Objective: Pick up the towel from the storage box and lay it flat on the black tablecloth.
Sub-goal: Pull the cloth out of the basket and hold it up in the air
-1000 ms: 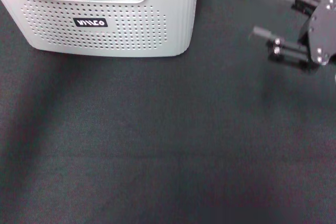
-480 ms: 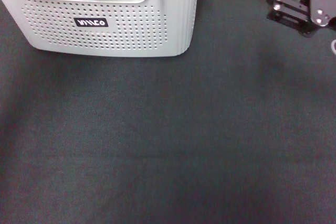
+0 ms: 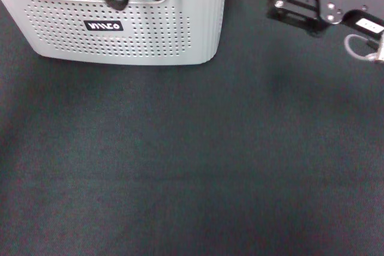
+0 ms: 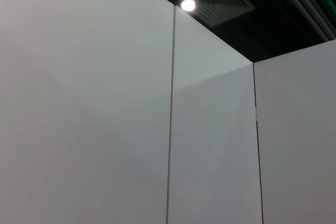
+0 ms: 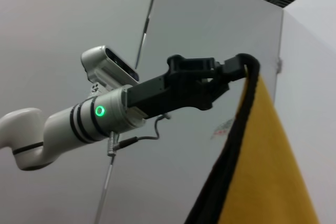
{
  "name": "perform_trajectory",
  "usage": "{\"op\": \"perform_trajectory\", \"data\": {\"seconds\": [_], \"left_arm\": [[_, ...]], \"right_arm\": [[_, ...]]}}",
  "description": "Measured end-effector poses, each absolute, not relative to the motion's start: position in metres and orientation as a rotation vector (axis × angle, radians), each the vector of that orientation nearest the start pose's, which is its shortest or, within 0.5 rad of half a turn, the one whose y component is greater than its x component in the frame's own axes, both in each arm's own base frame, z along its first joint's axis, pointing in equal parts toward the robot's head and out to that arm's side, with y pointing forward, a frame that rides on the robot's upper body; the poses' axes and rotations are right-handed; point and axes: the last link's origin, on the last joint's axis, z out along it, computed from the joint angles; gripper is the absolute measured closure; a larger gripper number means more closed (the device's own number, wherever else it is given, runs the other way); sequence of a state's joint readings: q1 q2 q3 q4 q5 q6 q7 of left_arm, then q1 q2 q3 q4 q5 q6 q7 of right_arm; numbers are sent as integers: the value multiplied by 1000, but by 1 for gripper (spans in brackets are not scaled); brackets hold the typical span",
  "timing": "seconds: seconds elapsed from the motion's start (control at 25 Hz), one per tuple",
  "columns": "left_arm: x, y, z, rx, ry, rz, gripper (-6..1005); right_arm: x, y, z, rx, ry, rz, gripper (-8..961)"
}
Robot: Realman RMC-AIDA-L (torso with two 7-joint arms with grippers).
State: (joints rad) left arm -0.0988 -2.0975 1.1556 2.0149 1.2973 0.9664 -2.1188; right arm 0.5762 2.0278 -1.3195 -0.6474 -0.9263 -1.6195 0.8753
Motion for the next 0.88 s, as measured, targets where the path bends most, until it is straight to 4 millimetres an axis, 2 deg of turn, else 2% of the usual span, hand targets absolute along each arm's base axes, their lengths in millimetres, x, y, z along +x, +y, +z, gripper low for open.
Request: {"op": "perform_trajectory", "data": {"seconds": [0.24, 0.88], "left_arm": [[-58, 281, 184, -2061, -248, -1316, 975], [-50, 265, 198, -2053, -143, -1443, 974]], "right_arm": [[118, 345, 7, -2377, -307, 1478, 231], [96, 340, -6, -2408, -318, 1561, 232]]}}
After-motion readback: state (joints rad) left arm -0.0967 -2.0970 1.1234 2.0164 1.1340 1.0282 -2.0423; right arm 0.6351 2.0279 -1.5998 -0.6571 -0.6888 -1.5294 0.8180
